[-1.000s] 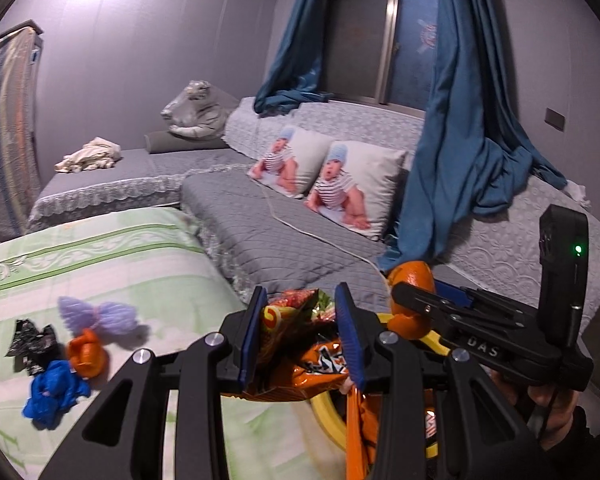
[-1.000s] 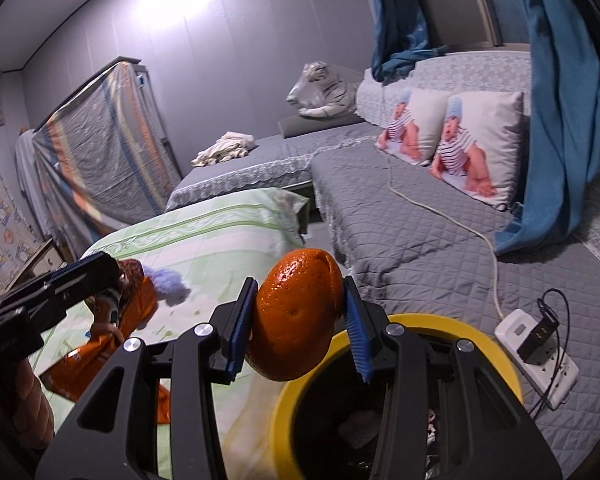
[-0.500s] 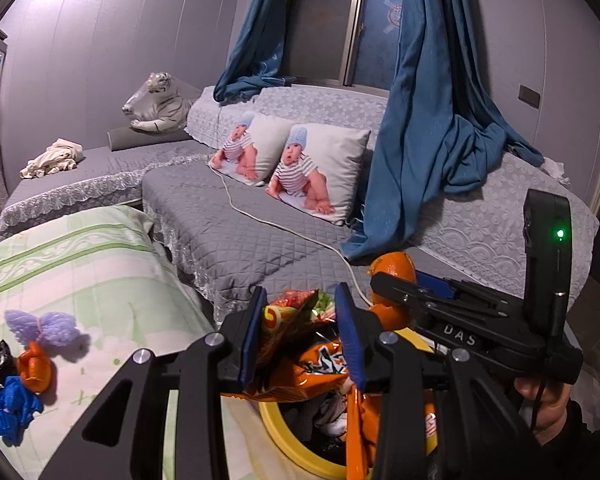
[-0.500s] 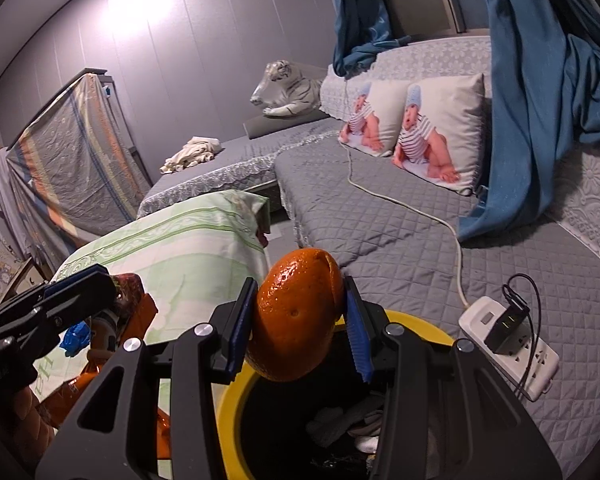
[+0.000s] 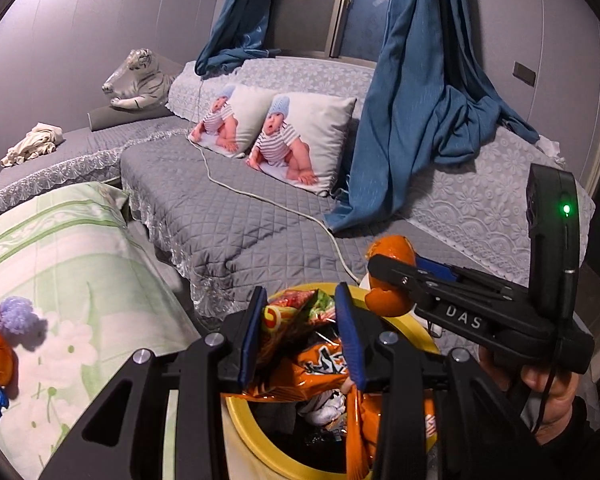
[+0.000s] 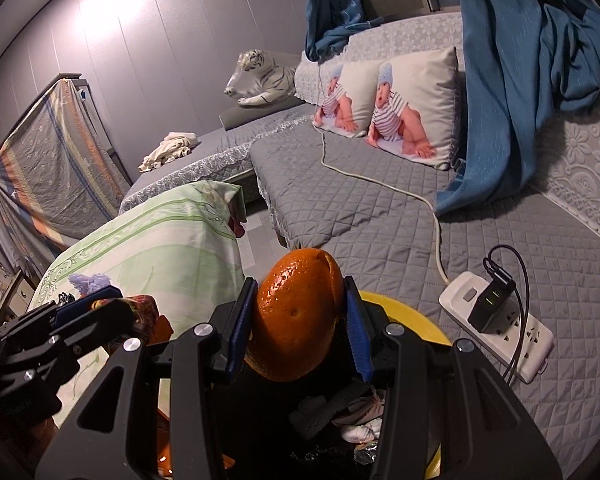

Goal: Collect trash
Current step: 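Carry the wrapper and orange peel over the yellow-rimmed bin, then open both tools to drop the wrapper and peel into the bin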

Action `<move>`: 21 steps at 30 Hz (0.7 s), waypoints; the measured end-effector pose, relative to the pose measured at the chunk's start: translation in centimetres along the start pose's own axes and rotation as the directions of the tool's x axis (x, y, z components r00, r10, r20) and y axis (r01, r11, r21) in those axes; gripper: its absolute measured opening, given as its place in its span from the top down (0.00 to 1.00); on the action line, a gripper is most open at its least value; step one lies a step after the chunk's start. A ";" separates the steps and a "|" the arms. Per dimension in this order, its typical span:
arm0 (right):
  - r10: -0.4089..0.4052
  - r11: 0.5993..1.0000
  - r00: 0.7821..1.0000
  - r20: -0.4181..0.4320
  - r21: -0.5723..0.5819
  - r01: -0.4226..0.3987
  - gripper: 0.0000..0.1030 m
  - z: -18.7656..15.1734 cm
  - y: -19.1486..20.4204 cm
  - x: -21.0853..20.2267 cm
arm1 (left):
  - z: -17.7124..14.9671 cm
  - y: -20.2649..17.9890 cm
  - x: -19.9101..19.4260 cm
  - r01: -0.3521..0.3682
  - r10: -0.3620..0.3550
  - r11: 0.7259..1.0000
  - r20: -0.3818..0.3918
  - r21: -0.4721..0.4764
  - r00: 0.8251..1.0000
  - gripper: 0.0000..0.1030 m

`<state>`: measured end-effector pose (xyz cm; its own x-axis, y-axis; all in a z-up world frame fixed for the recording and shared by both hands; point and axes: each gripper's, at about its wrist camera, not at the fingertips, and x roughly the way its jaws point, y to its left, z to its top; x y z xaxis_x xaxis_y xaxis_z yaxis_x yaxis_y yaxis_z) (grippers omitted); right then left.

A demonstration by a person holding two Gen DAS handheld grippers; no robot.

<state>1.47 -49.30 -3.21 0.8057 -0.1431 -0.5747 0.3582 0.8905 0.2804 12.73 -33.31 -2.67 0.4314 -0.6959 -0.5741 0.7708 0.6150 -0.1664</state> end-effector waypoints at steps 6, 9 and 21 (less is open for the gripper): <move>-0.008 1.000 0.999 -0.032 0.024 0.008 0.61 -0.9 -1.0 1.1 | -0.8 -0.1 1.7 0.009 -0.009 1.000 -0.043 0.002 0.999 0.68; -0.015 0.999 0.999 -0.047 0.033 0.017 0.61 -1.4 -1.4 1.8 | -1.2 -0.2 2.4 0.011 -0.011 1.000 -0.061 0.004 0.998 0.68; -0.045 0.996 0.991 -0.124 0.073 0.055 0.61 -3.4 -3.5 4.1 | -3.0 -0.7 4.9 0.022 -0.023 1.000 -0.130 -0.005 0.991 0.67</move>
<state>1.90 -51.50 -9.18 0.7241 -0.1288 -0.6776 0.4351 0.8475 0.3038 12.95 -36.04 -7.76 0.3495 -0.6558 -0.6691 0.7775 0.6015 -0.1834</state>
